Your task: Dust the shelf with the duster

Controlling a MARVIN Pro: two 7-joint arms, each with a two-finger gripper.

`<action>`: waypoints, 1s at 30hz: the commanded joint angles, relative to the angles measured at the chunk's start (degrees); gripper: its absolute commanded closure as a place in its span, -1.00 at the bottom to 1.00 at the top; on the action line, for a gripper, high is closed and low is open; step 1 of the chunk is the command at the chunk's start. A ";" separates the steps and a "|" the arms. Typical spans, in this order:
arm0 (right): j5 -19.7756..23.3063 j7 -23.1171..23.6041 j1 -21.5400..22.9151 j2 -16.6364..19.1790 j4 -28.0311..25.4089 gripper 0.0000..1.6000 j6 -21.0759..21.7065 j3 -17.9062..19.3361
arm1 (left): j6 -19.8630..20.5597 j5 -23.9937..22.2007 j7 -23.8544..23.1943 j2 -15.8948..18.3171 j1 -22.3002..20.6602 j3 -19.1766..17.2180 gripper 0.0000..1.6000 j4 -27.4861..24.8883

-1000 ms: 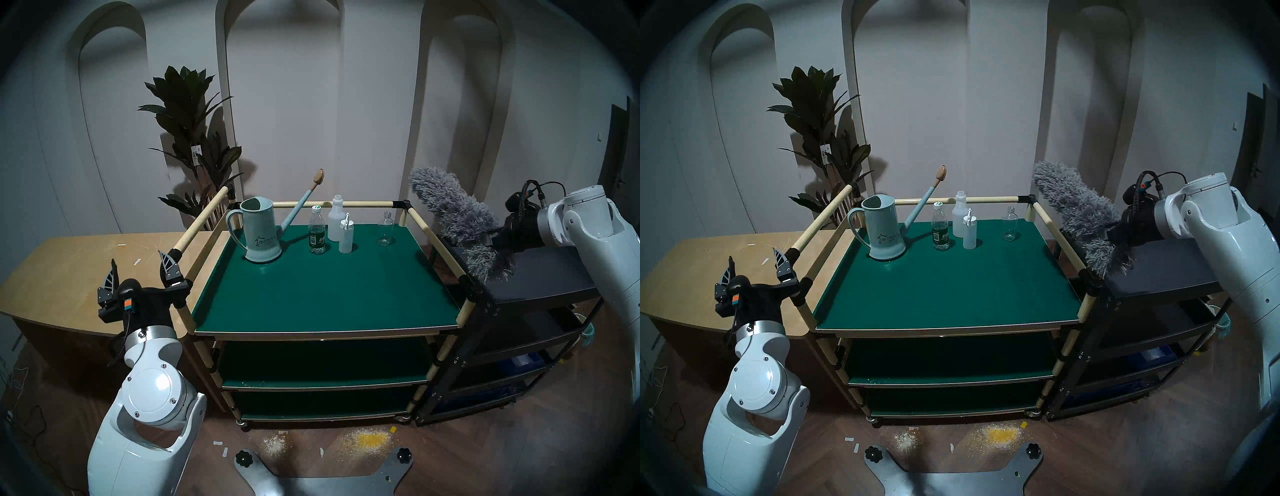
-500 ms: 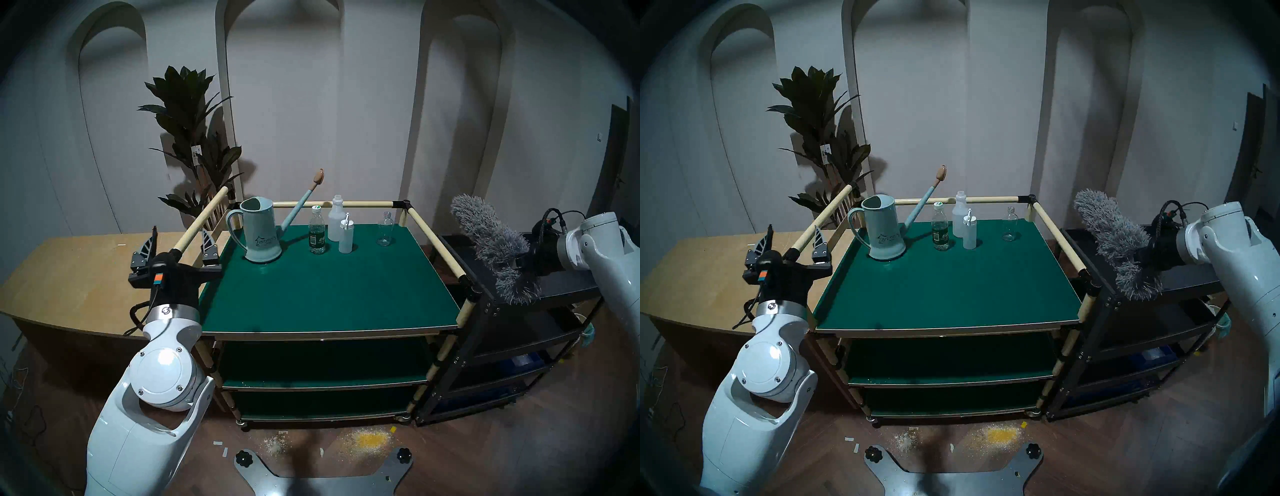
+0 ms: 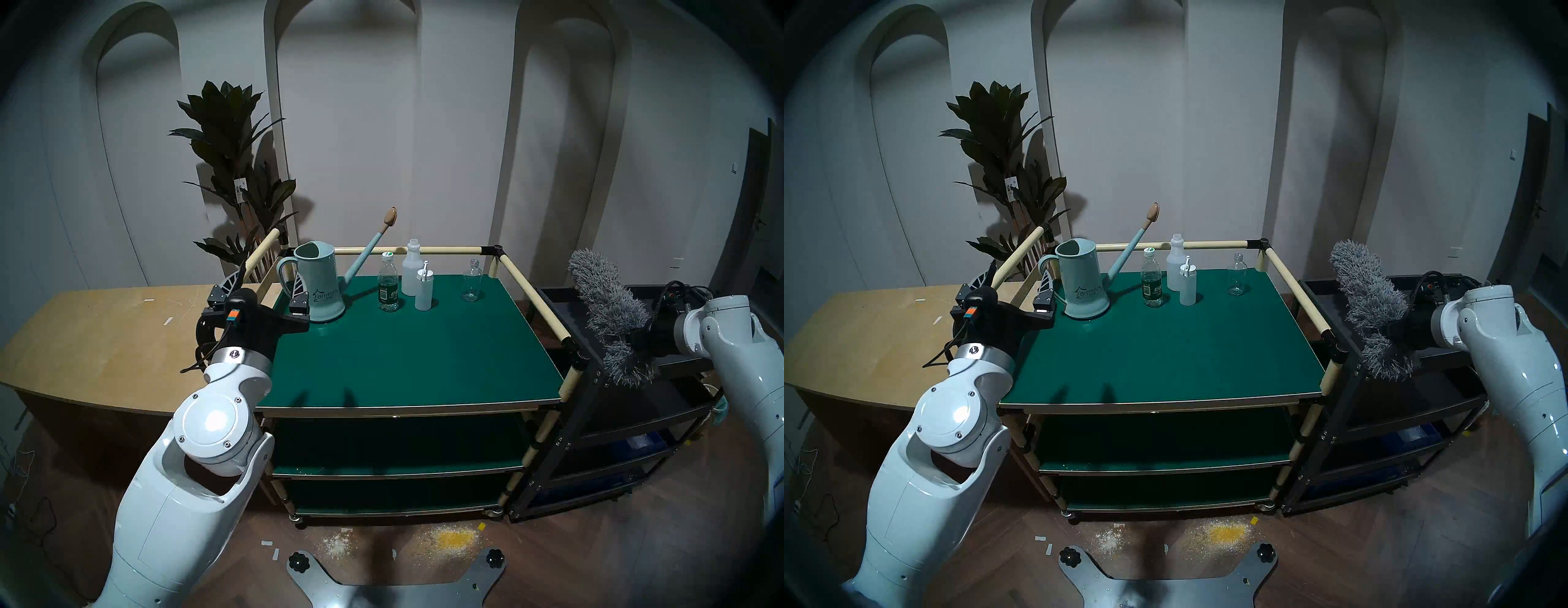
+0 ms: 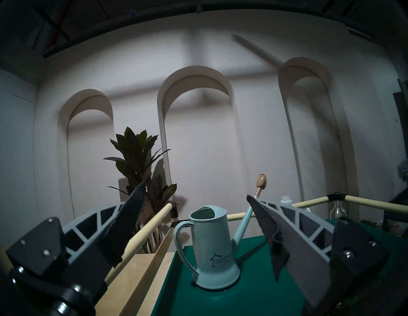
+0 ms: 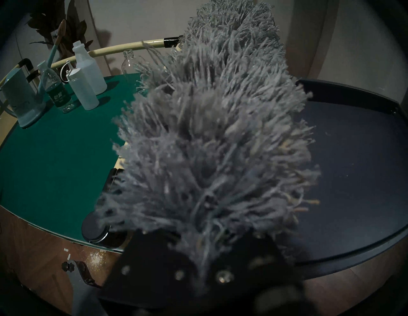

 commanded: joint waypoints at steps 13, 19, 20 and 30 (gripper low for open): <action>-3.54 -4.99 8.15 -5.26 2.21 1.00 0.79 -8.35 | 4.07 -1.23 -0.51 -1.87 -7.54 0.69 -1.00 0.94; -4.22 -4.28 10.27 -5.28 3.71 1.00 1.36 -10.17 | 4.78 -0.64 0.29 -2.11 -7.45 0.72 -1.00 0.58; -4.31 -4.18 10.58 -5.32 3.91 1.00 1.49 -10.41 | 4.85 -0.62 0.35 -2.13 -7.46 0.73 -1.00 0.57; -5.95 -2.60 12.77 -5.18 5.36 1.00 1.21 -12.52 | 5.12 -0.37 0.96 -2.39 -7.65 0.76 -1.00 0.93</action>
